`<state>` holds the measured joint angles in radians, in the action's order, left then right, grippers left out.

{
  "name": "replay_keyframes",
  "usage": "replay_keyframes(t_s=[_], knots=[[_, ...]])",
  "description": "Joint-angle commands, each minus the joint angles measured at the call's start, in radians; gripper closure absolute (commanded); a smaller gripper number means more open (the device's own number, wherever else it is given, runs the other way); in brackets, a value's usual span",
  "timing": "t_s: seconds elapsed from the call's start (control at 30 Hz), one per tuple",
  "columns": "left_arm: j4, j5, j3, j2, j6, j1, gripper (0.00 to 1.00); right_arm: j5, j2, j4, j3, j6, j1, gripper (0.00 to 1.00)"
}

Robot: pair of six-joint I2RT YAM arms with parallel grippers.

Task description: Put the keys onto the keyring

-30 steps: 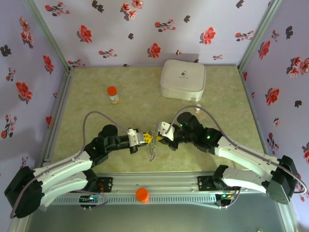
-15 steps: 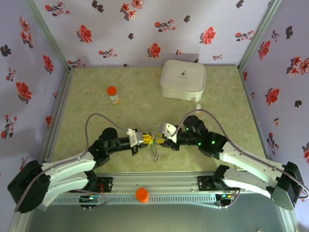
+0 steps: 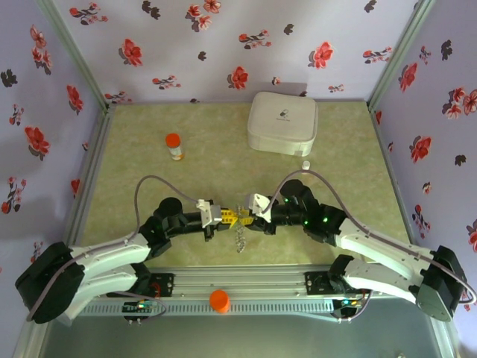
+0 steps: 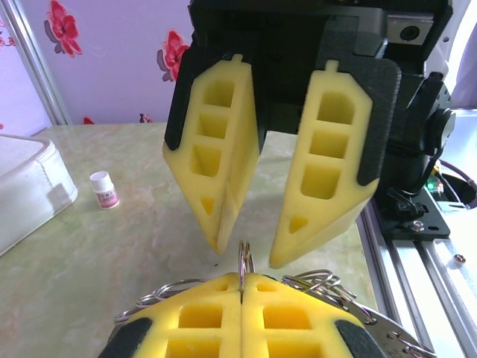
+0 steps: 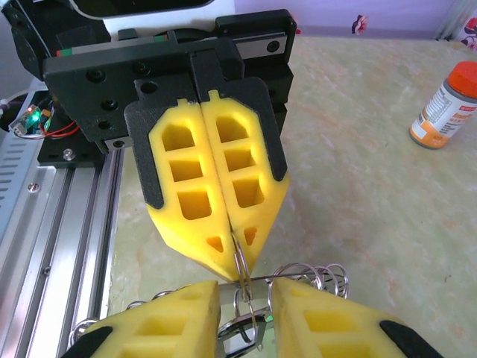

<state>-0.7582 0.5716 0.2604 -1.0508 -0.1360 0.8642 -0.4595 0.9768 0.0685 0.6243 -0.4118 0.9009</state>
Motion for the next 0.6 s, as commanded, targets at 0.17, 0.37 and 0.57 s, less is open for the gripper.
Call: replay_keyframes(t_s=[0.17,0.37,0.57], knots=[[-0.103,0.048,0.01,-0.016,0.014,0.009,1.0,-0.05,0.029,0.023,0.044,-0.031,-0.005,0.91],[-0.062,0.009,0.013,-0.013,-0.004,0.012,0.82,-0.054,0.025,0.098,0.089,-0.055,-0.005,1.0],[0.271,-0.024,0.105,0.032,-0.135,0.017,0.75,0.058,0.044,0.392,0.208,-0.196,-0.004,1.0]])
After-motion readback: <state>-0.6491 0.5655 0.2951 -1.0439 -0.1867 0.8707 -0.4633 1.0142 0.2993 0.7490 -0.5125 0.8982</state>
